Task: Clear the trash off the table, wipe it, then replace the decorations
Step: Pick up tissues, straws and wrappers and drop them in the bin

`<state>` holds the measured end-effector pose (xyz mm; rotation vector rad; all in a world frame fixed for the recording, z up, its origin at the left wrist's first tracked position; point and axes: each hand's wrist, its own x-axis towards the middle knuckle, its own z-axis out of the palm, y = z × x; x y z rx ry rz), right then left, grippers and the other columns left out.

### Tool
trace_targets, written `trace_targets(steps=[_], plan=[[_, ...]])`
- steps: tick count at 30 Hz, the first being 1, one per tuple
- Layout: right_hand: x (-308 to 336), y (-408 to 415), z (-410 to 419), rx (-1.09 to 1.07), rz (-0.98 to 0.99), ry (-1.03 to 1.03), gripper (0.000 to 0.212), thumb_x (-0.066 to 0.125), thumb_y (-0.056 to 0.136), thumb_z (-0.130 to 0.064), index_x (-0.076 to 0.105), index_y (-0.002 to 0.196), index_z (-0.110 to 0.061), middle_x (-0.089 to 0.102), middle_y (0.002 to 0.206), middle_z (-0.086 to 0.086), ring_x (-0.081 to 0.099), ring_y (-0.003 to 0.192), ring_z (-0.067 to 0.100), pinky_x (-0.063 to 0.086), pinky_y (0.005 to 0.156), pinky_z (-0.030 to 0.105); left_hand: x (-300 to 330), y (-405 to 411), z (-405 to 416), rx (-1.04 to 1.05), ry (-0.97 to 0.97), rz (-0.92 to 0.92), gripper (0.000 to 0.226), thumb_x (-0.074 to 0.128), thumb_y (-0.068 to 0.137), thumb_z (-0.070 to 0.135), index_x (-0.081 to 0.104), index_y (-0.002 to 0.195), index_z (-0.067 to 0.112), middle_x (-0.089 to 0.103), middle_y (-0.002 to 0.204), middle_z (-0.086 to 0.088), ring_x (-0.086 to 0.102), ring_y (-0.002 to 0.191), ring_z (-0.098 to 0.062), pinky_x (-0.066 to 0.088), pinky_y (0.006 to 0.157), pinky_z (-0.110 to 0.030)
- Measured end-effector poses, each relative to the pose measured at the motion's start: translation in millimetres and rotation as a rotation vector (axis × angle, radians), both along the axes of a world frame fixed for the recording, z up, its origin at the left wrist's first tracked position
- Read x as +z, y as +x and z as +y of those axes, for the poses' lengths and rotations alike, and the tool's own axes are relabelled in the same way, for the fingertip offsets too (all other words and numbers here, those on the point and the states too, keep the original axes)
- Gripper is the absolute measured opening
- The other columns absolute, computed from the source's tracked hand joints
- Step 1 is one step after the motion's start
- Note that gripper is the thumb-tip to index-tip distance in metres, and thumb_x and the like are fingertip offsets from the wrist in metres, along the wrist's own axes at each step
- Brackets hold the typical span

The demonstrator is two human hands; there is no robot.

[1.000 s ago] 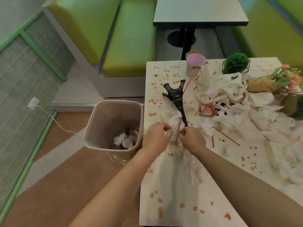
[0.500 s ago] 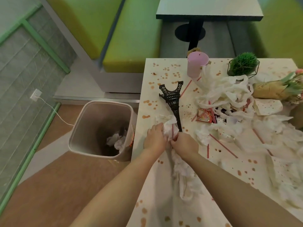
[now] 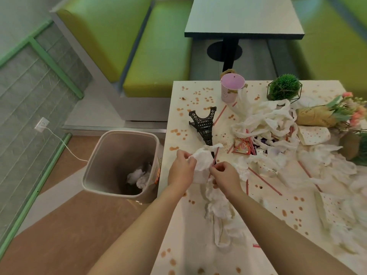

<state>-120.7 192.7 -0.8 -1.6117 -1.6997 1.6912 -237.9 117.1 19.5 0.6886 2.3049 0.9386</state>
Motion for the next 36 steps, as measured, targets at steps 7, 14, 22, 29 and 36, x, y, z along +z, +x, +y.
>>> trace_targets(steps=[7, 14, 22, 29, 36], plan=[[21, 3, -5, -0.029, 0.059, -0.019, 0.016, 0.062, 0.086, -0.008, 0.056, 0.100, -0.010, 0.065, 0.087, 0.012, 0.055, 0.056, 0.017, 0.044, 0.048, 0.027, 34, -5, -13, 0.111, 0.173, -0.063, 0.012, 0.040, 0.098, 0.022, 0.040, 0.105, 0.011, 0.045, 0.075, 0.001, 0.045, 0.065, -0.014, 0.048, 0.065, -0.044], [40, -1, -18, 0.003, 0.148, -0.036, 0.016, 0.052, 0.096, -0.012, 0.058, 0.111, -0.011, 0.062, 0.079, 0.007, 0.049, 0.053, 0.013, 0.041, 0.045, 0.022, 46, -6, -19, 0.104, 0.199, -0.186, 0.013, 0.042, 0.097, 0.023, 0.042, 0.105, 0.012, 0.049, 0.083, 0.001, 0.051, 0.074, -0.016, 0.054, 0.082, -0.056], [40, 2, -25, 0.027, 0.162, 0.025, 0.017, 0.057, 0.096, -0.017, 0.063, 0.112, -0.017, 0.069, 0.100, 0.004, 0.067, 0.093, 0.023, 0.055, 0.082, 0.039, 42, 12, -15, -0.029, 0.224, -0.492, 0.054, 0.064, 0.091, 0.040, 0.033, 0.132, 0.023, 0.053, 0.116, 0.001, 0.058, 0.095, -0.008, 0.047, 0.061, -0.016], [38, 15, -23, 0.035, 0.149, 0.010, 0.022, 0.046, 0.100, -0.013, 0.062, 0.114, -0.019, 0.067, 0.097, 0.003, 0.062, 0.080, 0.015, 0.048, 0.065, 0.022, 29, 16, -4, -0.024, 0.166, -0.534, 0.040, 0.049, 0.099, 0.027, 0.044, 0.138, 0.022, 0.053, 0.127, 0.005, 0.053, 0.104, -0.009, 0.042, 0.073, -0.019], [36, 24, -20, 0.148, 0.114, -0.084, 0.062, 0.071, 0.072, -0.062, 0.060, 0.119, -0.023, 0.064, 0.114, -0.002, 0.062, 0.106, 0.015, 0.051, 0.092, 0.033, 24, 17, 2, 0.079, 0.133, -0.591, 0.034, 0.050, 0.097, 0.025, 0.047, 0.131, 0.020, 0.056, 0.117, 0.000, 0.055, 0.105, -0.016, 0.046, 0.075, -0.026]])
